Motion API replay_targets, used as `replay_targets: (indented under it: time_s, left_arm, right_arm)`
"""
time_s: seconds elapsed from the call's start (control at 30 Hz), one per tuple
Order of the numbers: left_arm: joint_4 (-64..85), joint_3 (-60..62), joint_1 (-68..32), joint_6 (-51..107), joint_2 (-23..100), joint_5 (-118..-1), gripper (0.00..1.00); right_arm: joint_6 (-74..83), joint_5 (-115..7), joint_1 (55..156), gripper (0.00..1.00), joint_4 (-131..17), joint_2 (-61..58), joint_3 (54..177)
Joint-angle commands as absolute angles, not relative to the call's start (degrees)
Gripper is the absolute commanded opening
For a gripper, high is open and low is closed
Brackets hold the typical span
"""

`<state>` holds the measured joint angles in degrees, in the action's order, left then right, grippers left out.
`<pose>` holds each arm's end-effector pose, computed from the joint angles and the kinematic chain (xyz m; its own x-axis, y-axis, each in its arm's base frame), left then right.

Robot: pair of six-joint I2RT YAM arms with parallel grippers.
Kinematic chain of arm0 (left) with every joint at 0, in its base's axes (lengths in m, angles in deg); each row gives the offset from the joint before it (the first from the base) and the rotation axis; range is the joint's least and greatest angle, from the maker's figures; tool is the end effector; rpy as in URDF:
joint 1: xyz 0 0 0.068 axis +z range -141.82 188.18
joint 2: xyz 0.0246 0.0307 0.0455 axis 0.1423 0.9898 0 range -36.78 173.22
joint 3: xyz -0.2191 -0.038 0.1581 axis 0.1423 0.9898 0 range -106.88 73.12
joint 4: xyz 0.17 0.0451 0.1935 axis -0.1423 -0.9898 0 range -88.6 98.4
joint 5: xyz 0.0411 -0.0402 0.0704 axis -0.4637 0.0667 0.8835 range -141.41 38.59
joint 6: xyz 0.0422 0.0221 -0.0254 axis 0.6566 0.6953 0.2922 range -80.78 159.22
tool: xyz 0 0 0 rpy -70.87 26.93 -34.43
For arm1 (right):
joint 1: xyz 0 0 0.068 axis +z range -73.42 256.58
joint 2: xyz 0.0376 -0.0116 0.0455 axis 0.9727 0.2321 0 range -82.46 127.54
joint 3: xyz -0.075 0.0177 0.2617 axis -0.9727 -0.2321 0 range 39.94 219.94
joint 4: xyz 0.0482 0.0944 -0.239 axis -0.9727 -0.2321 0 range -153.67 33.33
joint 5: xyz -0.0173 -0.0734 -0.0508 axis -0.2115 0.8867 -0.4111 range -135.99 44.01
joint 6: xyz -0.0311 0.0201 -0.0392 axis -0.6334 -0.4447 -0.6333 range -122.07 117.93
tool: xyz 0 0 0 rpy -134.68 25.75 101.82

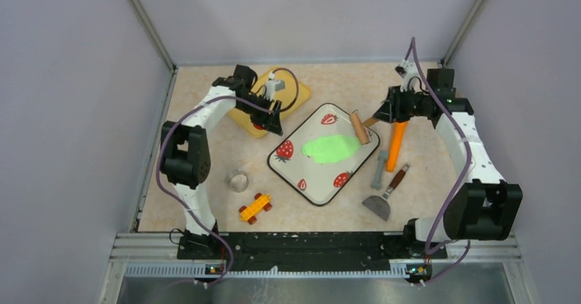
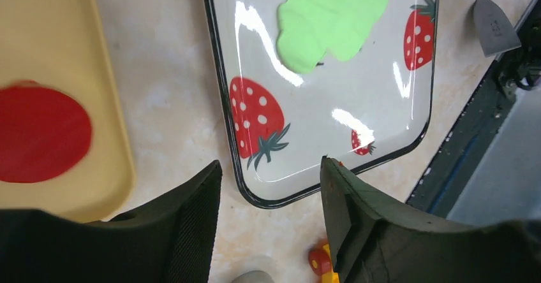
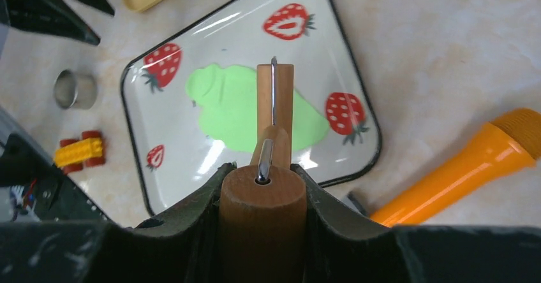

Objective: Roll out the dumpling wrappers from the dough

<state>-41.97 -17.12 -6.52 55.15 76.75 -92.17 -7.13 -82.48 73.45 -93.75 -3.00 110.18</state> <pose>0.3834 -0.1247 0.2168 -0.7911 0.4224 -0.4425 0.6104 0.5930 -0.5252 0.2948 0.0051 0.3188 -0.6867 -0.0335 -0.7262 -0.4286 0.8255 0.3672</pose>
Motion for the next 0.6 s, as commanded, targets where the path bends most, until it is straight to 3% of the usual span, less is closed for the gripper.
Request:
replay_targets:
  time_s: [0.0, 0.13, 0.23, 0.37, 0.57]
  left_arm:
    - [-35.61, -18.89, -9.05, 63.06, 63.54, -93.82, 0.61]
    - [-21.91, -12.13, -17.56, 70.31, 52.10, -86.02, 0.63]
    - [-7.62, -3.55, -23.94, 73.29, 45.62, -82.22, 0.66]
    - [-4.95, -2.06, -29.30, 75.18, 47.26, -80.21, 0.67]
    - [5.58, 0.27, -31.84, 71.95, 50.76, -74.56, 0.67]
  right_arm:
    - [-11.57, -93.79, 79.46, 0.00, -94.32, -4.60, 111.15]
    - [-5.17, -93.86, 83.57, 0.00, -88.73, -4.08, 110.81]
    - [8.50, -95.77, 83.80, 0.00, -80.62, -1.38, 111.02]
    - [21.29, -100.02, 84.09, 0.00, -72.72, 2.82, 111.80]
    - [24.03, -102.36, 84.57, 0.00, -71.94, 4.08, 113.39]
